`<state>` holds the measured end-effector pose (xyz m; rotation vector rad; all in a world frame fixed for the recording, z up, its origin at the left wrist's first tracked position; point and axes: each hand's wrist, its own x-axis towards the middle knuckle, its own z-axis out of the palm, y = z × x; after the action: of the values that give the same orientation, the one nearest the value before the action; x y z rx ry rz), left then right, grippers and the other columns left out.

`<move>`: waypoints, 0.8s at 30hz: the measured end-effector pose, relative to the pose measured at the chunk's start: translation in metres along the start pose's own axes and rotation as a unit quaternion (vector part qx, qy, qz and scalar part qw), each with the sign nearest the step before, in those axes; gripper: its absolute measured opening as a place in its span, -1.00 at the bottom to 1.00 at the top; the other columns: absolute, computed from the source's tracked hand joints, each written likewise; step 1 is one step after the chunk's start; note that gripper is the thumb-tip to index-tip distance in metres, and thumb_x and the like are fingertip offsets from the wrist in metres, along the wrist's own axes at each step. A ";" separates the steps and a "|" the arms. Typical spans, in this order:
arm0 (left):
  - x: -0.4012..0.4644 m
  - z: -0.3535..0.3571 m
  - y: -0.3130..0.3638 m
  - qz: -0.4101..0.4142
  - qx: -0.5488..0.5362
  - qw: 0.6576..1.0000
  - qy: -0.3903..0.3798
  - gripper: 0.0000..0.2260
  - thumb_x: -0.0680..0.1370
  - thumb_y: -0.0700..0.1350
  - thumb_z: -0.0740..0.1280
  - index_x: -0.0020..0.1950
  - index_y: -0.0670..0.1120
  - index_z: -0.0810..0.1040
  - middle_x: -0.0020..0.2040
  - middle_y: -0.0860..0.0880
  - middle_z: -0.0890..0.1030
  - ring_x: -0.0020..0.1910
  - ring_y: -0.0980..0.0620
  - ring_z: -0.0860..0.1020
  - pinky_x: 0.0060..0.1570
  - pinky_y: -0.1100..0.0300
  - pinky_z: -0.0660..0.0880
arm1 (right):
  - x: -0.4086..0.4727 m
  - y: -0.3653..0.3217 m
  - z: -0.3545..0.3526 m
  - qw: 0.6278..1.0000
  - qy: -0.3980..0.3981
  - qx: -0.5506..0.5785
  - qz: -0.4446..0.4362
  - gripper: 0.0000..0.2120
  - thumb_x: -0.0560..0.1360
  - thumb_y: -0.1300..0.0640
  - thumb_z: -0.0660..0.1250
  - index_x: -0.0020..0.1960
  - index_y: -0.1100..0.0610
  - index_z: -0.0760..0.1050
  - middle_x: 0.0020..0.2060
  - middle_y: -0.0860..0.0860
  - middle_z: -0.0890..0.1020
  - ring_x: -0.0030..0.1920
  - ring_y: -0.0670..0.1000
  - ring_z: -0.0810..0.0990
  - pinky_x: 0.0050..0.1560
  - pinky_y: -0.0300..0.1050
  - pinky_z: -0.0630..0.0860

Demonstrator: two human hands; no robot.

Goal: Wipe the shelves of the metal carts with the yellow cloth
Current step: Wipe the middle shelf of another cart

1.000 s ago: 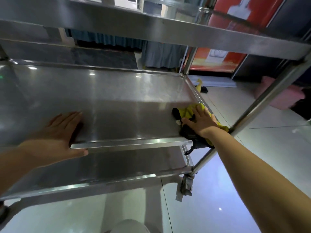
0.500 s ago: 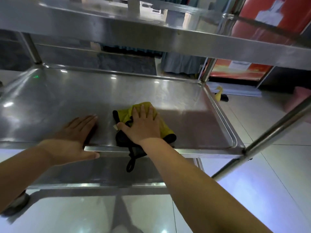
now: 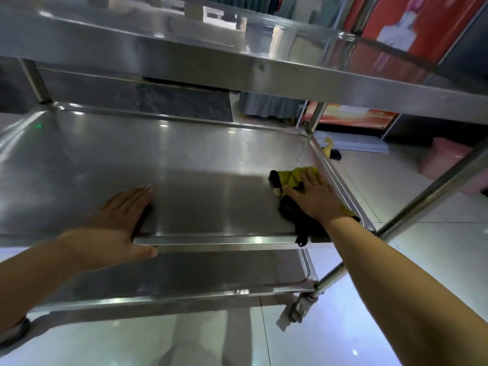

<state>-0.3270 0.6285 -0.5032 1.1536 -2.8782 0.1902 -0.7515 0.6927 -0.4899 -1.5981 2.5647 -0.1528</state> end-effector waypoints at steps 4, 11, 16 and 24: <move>-0.002 0.001 0.003 0.000 -0.030 1.000 0.000 -0.08 0.27 0.37 0.16 0.33 -0.36 0.37 0.26 -0.33 0.50 0.27 -0.13 0.30 0.33 0.33 -0.01 | 0.009 0.011 -0.007 0.995 0.021 0.018 0.092 -0.34 0.54 -0.30 0.04 0.54 -0.01 0.07 0.56 0.01 0.03 0.54 0.13 -0.04 0.47 0.18 0.00; -0.001 0.008 -0.006 -0.002 -0.075 0.997 0.026 0.03 0.29 0.46 0.16 0.52 -0.23 0.10 0.46 -0.19 0.29 0.43 -0.04 0.16 0.40 0.24 -0.07 | 0.021 -0.067 0.004 0.996 0.011 0.016 0.085 -0.22 0.46 -0.45 0.02 0.54 -0.03 0.04 0.53 0.09 0.07 0.52 0.21 0.00 0.46 0.27 -0.01; -0.003 0.014 -0.009 -0.010 -0.091 0.995 0.031 0.07 0.28 0.49 0.17 0.55 -0.18 0.00 0.52 -0.12 0.18 0.47 0.02 0.04 0.42 0.26 -0.18 | 0.033 -0.164 0.020 0.999 -0.024 -0.008 -0.045 -0.27 0.51 -0.39 0.03 0.56 -0.09 -0.03 0.57 0.04 -0.04 0.54 0.19 -0.10 0.47 0.27 -0.07; -0.003 0.011 -0.009 -0.043 -0.129 0.990 0.025 0.15 0.13 0.49 0.20 0.50 -0.23 0.11 0.44 -0.20 0.33 0.39 -0.02 0.14 0.38 0.34 -0.16 | -0.019 -0.234 0.034 0.963 -0.060 0.018 -0.263 -0.43 0.60 -0.10 0.13 0.56 -0.10 0.03 0.57 -0.07 -0.02 0.55 0.04 -0.13 0.50 0.06 -0.14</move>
<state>-0.3184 0.6224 -0.5135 1.1981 -2.7008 -0.1500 -0.5303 0.6063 -0.4886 -2.1627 1.9820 -0.1392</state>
